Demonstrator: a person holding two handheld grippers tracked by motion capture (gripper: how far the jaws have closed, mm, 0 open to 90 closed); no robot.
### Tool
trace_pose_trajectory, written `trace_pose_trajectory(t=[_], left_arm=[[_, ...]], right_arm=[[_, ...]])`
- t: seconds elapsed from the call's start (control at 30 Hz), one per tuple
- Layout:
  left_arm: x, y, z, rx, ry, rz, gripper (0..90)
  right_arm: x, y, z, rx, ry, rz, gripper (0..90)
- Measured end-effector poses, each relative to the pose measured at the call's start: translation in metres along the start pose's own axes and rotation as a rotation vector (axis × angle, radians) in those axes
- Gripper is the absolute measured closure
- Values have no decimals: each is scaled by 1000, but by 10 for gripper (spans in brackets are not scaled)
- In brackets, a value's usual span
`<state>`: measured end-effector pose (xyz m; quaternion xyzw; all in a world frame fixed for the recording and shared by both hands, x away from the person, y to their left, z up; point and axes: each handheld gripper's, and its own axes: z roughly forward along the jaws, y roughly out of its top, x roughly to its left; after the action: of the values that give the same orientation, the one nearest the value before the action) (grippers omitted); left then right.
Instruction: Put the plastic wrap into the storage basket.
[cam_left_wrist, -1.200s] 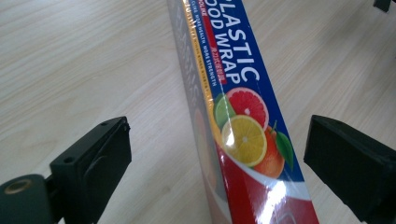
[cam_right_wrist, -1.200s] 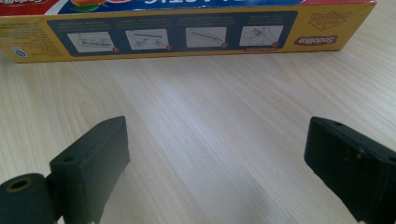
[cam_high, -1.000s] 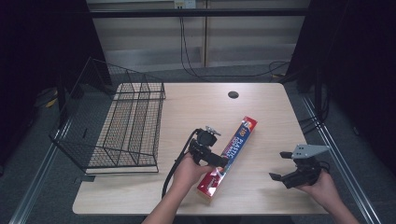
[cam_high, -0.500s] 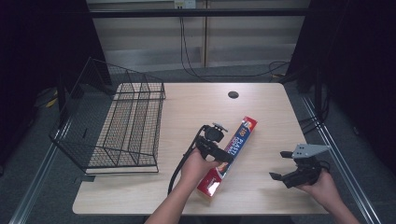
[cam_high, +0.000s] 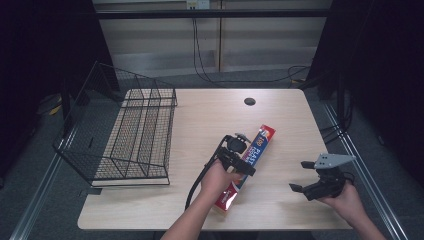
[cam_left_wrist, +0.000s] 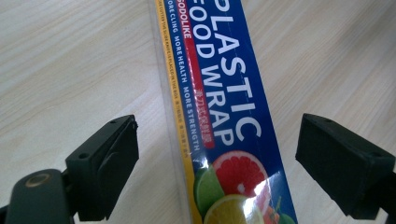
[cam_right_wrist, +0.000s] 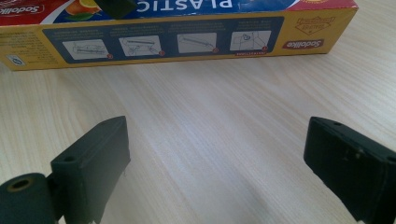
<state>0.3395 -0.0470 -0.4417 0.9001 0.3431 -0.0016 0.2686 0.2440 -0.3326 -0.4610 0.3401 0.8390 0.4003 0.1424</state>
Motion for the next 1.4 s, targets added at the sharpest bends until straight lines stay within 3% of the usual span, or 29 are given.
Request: trace_pose_trajectory(t=[0.37, 0.47, 0.5, 0.6, 0.73, 0.97, 1.27, 1.4], left_arm=[[-4, 3, 10, 31, -1, 9, 146], [-6, 3, 12, 33, 5, 16, 199], [-7, 3, 14, 31, 12, -6, 220], [-3, 2, 15, 93, 17, 11, 272], [-1, -1, 14, 77, -18, -11, 306], [4, -5, 5, 92, 7, -8, 381], [9, -4, 10, 86, -19, -47, 328], [7, 1, 13, 98, -1, -45, 317]], right_arm=[[-2, 0, -2, -12, 1, 10, 74], [-1, 0, -2, -12, 0, 8, 73], [-1, 0, -3, -15, -3, 9, 74], [-2, 0, -3, -16, -6, 10, 74], [-1, 0, -3, -17, -8, 12, 74], [-1, -1, -3, -12, -3, 6, 73], [-1, 0, -2, -10, 3, 2, 73], [0, 0, -1, -9, 0, 0, 73]])
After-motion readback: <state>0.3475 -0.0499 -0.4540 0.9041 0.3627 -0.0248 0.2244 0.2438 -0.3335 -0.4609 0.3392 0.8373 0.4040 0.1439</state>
